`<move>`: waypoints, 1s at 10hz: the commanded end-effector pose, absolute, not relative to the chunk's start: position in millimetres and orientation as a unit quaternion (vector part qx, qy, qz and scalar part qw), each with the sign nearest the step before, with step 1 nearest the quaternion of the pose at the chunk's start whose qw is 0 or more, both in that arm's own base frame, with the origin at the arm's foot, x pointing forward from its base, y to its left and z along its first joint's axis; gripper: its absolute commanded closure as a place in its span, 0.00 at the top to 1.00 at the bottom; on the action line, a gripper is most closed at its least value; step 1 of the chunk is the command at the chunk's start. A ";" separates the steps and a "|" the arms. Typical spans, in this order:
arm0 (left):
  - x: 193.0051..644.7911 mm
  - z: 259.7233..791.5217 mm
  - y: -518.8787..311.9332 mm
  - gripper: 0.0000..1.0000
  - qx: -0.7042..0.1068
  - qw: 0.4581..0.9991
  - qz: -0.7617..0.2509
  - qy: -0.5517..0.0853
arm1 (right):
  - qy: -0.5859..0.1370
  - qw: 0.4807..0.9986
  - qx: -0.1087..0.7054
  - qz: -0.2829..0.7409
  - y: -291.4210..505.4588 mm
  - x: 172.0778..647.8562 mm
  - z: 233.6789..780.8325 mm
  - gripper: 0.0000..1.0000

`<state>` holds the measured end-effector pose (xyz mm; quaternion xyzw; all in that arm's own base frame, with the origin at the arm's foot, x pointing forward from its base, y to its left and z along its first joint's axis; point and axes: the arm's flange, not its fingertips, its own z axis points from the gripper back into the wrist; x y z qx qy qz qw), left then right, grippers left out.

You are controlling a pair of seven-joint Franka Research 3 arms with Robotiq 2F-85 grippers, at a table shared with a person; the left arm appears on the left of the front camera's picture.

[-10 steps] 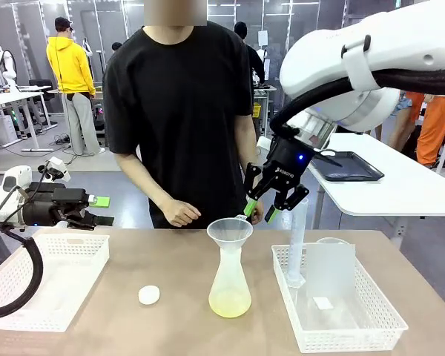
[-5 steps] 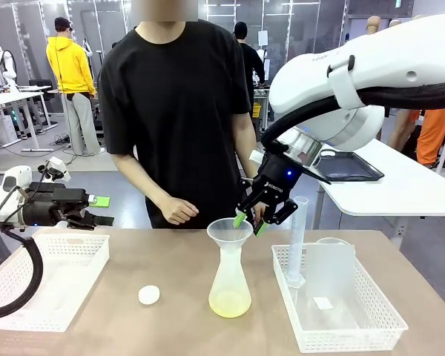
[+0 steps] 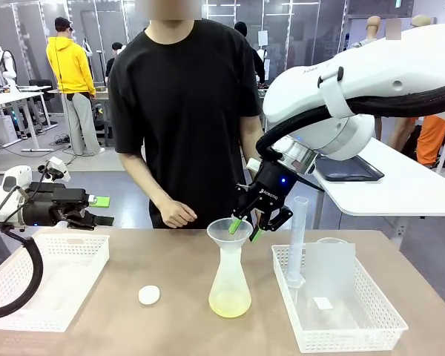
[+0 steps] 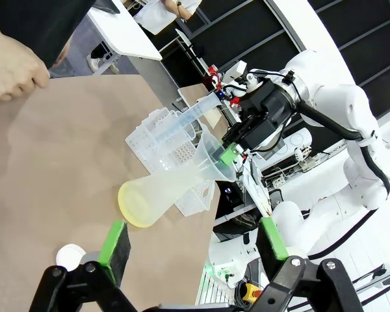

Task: Prepare the solutions needed for the experiment.
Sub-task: Once the solution is in the Big flask , pick up the Plastic Funnel and place it back into the right Organizing basket.

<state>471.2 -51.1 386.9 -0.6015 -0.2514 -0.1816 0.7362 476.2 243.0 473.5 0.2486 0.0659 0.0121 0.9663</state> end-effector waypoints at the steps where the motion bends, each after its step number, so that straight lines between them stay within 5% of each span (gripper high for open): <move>1: 473.3 387.9 -53.1 1.00 -0.594 0.738 -0.186 -0.261 | 0.061 0.967 0.247 -0.017 247.7 474.2 471.2 0.48; 6: 473.3 387.9 -53.1 1.00 -0.594 0.738 -0.186 -0.261 | 0.072 0.967 0.243 -0.034 245.1 472.3 471.1 0.01; 10: 473.3 387.9 -53.1 1.00 -0.594 0.738 -0.186 -0.261 | 0.075 0.966 0.245 -0.041 241.6 469.5 470.8 0.00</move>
